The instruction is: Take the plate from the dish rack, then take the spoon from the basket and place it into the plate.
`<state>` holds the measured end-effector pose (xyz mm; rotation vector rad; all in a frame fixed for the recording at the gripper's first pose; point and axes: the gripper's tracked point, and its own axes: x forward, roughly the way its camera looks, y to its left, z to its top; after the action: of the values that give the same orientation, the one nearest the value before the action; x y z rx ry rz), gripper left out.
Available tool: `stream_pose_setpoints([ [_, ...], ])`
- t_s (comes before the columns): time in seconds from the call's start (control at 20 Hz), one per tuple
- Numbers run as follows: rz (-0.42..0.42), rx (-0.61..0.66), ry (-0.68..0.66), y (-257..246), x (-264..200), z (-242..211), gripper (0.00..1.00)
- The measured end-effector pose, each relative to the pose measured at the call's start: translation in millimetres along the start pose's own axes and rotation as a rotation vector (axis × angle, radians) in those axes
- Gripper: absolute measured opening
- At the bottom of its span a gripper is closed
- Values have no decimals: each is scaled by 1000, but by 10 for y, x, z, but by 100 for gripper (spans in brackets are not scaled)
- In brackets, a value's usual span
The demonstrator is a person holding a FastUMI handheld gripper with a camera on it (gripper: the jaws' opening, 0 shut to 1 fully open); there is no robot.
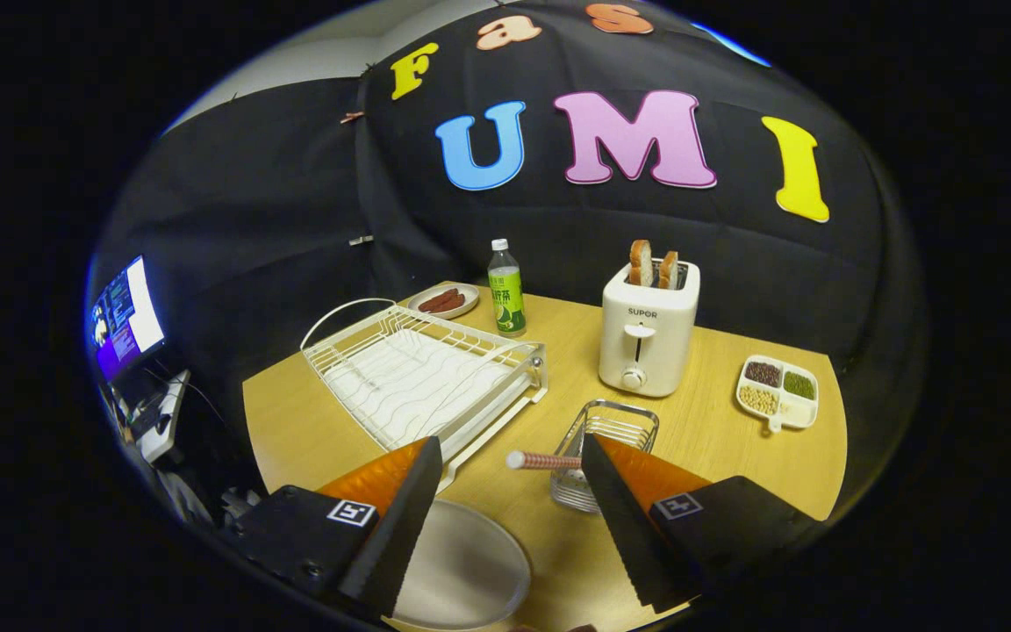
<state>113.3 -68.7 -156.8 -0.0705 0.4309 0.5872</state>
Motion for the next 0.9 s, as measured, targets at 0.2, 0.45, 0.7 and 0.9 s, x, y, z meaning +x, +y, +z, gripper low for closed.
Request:
stream_pose_setpoints([
  [0.2,-6,-35,35,-102,236,-47,98],
  [0.45,29,-104,40,-112,412,-107,98],
  [0.7,9,-177,66,-162,578,-271,79],
  [0.9,-12,-186,45,-177,615,-232,55],
])
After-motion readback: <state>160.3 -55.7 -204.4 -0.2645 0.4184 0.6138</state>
